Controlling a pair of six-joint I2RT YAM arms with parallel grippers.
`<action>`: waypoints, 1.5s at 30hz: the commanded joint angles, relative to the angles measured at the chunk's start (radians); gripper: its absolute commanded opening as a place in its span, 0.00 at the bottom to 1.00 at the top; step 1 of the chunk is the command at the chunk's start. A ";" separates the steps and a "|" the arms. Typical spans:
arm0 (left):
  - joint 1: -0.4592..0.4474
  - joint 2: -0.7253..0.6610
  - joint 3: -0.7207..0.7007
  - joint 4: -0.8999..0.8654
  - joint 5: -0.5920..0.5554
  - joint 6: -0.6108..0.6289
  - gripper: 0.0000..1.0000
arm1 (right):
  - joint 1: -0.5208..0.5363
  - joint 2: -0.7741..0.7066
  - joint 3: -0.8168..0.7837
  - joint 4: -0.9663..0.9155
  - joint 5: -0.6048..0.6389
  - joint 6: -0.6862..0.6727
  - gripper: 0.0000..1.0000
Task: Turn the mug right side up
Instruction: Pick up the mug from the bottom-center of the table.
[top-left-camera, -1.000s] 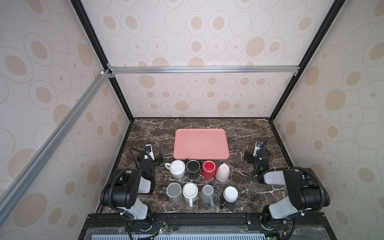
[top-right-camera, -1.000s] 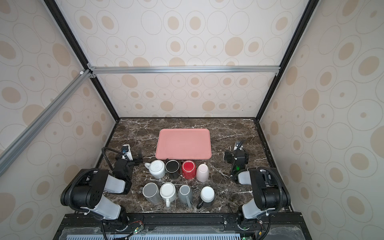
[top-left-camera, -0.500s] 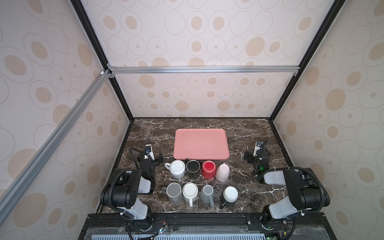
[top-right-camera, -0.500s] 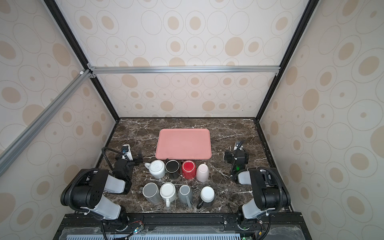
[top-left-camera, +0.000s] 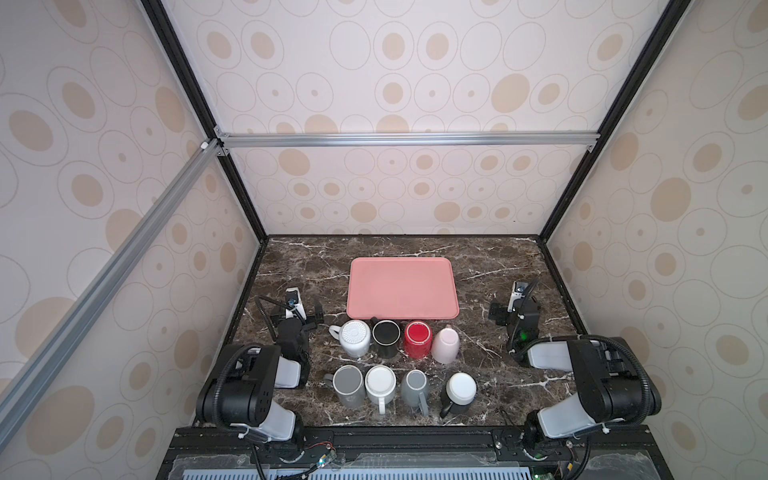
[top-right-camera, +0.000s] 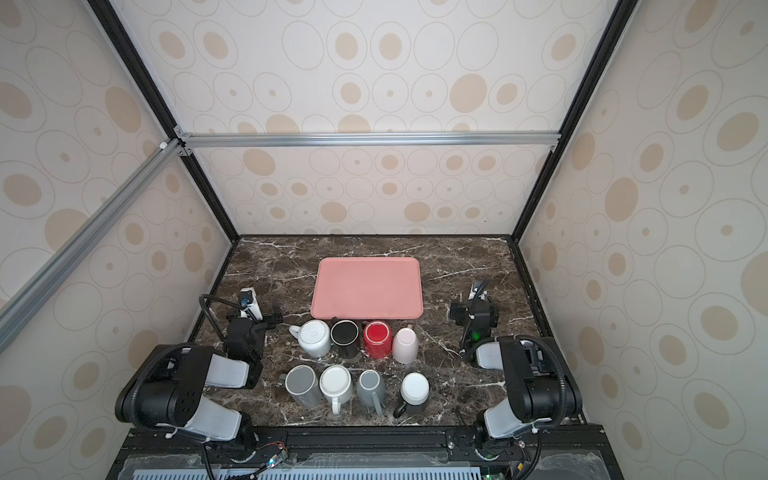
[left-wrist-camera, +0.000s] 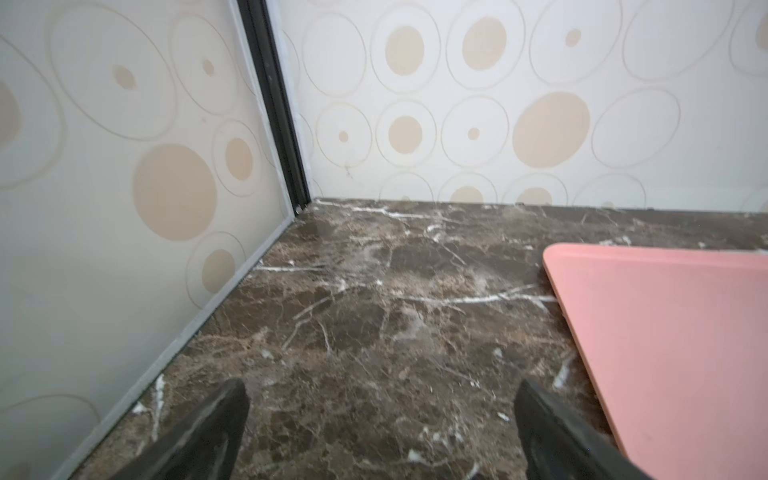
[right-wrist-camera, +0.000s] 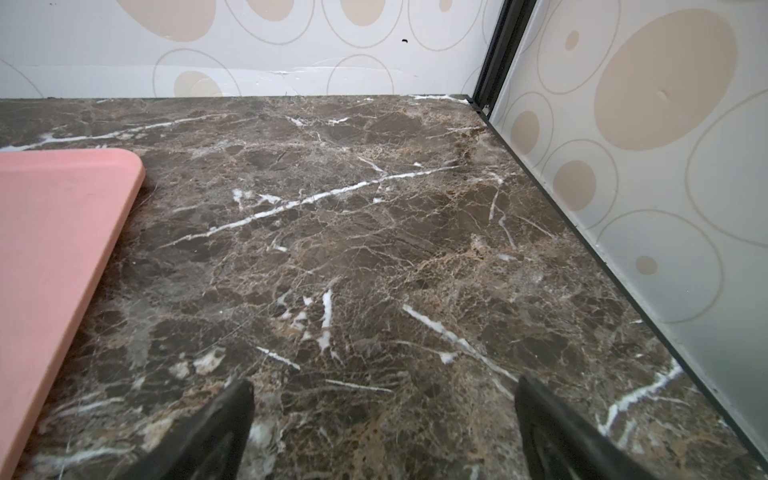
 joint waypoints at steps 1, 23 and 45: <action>0.001 -0.082 0.081 -0.151 -0.106 -0.031 0.99 | 0.005 -0.019 0.013 -0.005 0.019 0.008 1.00; 0.029 -0.564 -0.047 -0.117 -0.114 -0.960 0.99 | -0.035 -0.322 0.346 -1.033 0.074 0.696 1.00; -0.215 -0.628 0.216 -0.726 0.440 -0.752 0.97 | 0.515 -0.588 0.358 -1.450 -0.238 0.494 1.00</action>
